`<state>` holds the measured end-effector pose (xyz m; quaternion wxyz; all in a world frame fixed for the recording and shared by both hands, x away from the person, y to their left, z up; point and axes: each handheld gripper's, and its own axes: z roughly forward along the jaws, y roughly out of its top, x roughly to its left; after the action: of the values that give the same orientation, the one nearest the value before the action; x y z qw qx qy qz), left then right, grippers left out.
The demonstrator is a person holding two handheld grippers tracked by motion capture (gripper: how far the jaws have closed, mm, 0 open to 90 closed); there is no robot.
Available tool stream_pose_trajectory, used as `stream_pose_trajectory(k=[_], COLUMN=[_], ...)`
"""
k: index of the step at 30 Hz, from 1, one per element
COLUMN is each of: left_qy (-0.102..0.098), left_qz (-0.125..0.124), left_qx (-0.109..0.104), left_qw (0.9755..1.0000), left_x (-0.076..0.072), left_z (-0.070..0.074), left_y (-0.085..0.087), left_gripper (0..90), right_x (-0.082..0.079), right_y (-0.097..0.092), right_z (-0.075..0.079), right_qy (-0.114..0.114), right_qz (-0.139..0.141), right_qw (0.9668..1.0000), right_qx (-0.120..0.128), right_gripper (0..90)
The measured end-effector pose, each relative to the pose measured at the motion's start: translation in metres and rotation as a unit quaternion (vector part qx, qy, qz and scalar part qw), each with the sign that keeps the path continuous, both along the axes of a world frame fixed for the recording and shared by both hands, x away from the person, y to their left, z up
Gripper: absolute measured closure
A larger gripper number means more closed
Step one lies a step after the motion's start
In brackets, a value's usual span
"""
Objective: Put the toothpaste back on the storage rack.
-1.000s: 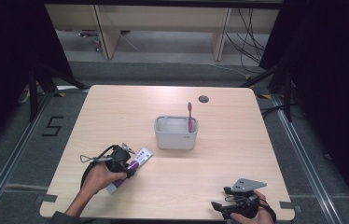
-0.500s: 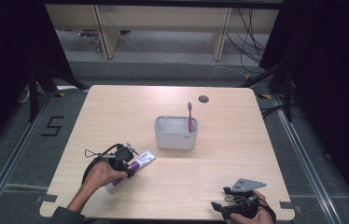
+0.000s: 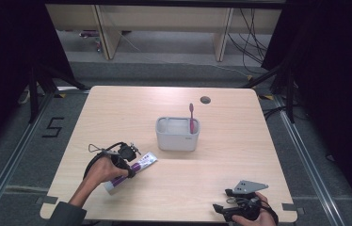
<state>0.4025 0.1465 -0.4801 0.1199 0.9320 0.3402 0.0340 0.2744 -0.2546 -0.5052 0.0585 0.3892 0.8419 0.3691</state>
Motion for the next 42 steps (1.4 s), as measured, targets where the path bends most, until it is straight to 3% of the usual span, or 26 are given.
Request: stream_pose_trajectory(k=[2,12,15,17,20,22,32,33,38,39,42], left_qy=[0.0,-0.002,-0.006,-0.012,-0.012,-0.012,-0.047,-0.054,-0.076,-0.086,-0.095], left_qz=[-0.009,-0.024,-0.028,-0.025,-0.029,-0.028,-0.028,-0.016,-0.008,0.001,0.007], left_qx=[0.01,0.012,0.015,0.012,0.01,0.009,-0.022,-0.033,-0.057,-0.073,-0.077], left_qw=[0.9999,0.9996,0.9995,0.9995,0.9995,0.9995,0.9983,0.9978,0.9954,0.9935,0.9925], left_x=[0.0,-0.001,0.0,-0.001,-0.002,-0.002,-0.003,-0.004,-0.004,-0.004,-0.003], left_z=[0.001,0.002,0.003,0.004,0.007,0.008,0.024,0.026,0.036,0.039,0.043], left_y=[-0.002,-0.002,-0.002,-0.001,-0.001,-0.001,0.006,0.007,0.017,0.02,0.025], left_gripper=[69.4,71.3,71.7,71.9,72.1,72.1,72.1,72.1,72.1,72.1,72.1], right_x=[0.001,0.001,0.003,0.0,0.002,0.001,0.001,0.002,0.002,0.002,0.002], right_y=[0.0,-0.001,-0.002,-0.001,-0.002,-0.001,-0.002,-0.003,-0.003,-0.003,-0.002], right_z=[0.0,0.0,-0.001,0.0,-0.001,-0.001,0.0,0.0,0.0,-0.001,-0.001], right_qy=[-0.007,-0.003,-0.013,0.001,-0.013,-0.006,-0.004,-0.006,-0.002,-0.005,-0.007], right_qz=[0.003,-0.001,0.009,-0.006,0.004,-0.003,-0.008,-0.008,-0.008,-0.005,-0.007], right_qw=[1.0,1.0,0.9999,1.0,0.9999,1.0,1.0,0.9999,1.0,1.0,1.0], right_qx=[0.0,0.0,0.0,0.003,0.001,0.003,0.003,0.002,0.004,0.002,0.002], right_gripper=[24.7,24.7,24.8,24.8,24.9,24.9,24.8,24.8,24.8,24.8,24.8])
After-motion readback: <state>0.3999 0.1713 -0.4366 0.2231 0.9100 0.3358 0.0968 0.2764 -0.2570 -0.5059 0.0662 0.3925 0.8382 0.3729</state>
